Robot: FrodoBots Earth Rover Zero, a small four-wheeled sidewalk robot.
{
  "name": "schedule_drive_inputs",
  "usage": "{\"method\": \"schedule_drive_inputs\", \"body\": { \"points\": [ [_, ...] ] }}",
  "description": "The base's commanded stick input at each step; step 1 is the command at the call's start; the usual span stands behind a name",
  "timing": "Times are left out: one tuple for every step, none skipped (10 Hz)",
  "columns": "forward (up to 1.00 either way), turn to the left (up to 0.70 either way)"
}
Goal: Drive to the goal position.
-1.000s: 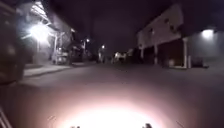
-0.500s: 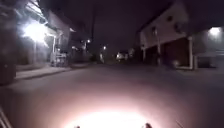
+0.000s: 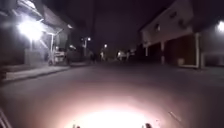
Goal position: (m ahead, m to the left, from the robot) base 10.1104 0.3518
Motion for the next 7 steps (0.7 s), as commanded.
{"method": "schedule_drive_inputs", "body": {
  "points": [
    [1.00, 0.00],
    [1.00, 0.00],
    [1.00, 0.00],
    [1.00, 0.00],
    [1.00, 0.00],
    [1.00, 0.00],
    [1.00, 0.00]
  ]
}}
